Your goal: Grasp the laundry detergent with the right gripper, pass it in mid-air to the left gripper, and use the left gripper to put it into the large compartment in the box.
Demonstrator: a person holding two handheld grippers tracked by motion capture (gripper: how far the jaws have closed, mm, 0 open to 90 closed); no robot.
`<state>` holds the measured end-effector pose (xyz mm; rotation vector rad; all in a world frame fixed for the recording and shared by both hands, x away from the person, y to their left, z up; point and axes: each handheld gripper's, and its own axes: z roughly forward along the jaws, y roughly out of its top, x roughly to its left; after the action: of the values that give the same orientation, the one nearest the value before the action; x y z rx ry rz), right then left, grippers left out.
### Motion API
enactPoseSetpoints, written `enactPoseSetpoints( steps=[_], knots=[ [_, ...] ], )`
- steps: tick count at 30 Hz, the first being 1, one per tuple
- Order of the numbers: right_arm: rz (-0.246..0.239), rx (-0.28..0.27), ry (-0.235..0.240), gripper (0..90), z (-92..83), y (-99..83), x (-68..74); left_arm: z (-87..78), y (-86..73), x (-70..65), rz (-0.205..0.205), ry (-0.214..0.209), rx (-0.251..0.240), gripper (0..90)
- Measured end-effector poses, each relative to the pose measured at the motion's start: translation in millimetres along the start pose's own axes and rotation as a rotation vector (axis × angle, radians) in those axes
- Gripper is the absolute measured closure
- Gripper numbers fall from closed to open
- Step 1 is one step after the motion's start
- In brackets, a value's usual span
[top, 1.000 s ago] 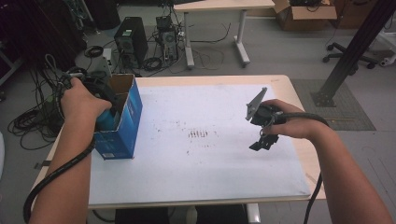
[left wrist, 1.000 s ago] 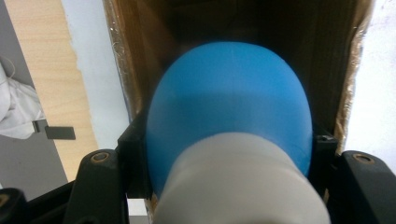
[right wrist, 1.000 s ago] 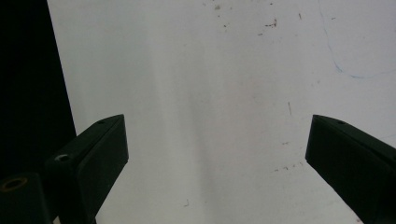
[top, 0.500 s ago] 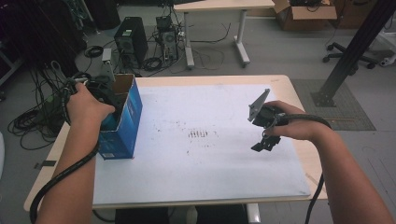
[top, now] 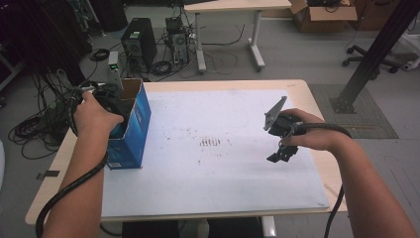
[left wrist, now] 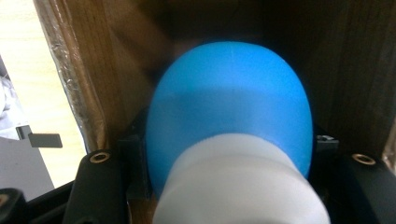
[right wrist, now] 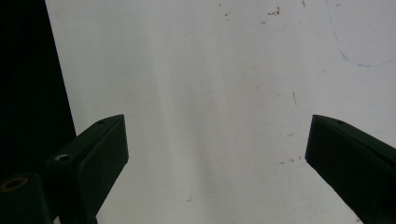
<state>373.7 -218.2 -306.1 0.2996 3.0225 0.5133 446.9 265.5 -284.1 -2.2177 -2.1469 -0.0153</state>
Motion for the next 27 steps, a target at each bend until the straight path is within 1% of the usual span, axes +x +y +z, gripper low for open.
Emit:
enactPoseSetpoints(
  steps=[6,8,10,11,13,15,27],
  knots=[
    [0.006,0.002,-0.002,5.8,-1.5,-3.5,0.2,0.4,0.3,0.2,0.004,-0.001,-0.002,37.3],
    [0.009,0.002,-0.004,5.8,-1.3,-4.1,0.4,-0.4,0.2,0.0,0.017,0.008,-0.008,37.0],
    [0.010,0.003,-0.003,5.8,-1.1,-4.5,0.5,-2.2,0.1,-0.3,0.018,0.015,-0.011,36.2],
    [0.010,0.002,-0.004,5.8,-1.0,-4.6,0.5,-3.9,-0.2,-0.1,0.019,0.012,-0.020,35.3],
    [0.012,-0.001,-0.003,5.8,-0.3,-4.8,0.5,-6.3,-0.7,0.1,0.018,0.007,-0.018,34.7],
    [0.011,-0.001,-0.001,5.8,0.1,-4.6,0.3,-8.5,-1.4,0.5,0.016,-0.005,-0.026,33.1],
    [0.010,-0.006,-0.002,5.8,1.3,-3.4,1.1,-11.3,-3.4,-0.9,0.019,-0.007,-0.024,30.6]
  ],
)
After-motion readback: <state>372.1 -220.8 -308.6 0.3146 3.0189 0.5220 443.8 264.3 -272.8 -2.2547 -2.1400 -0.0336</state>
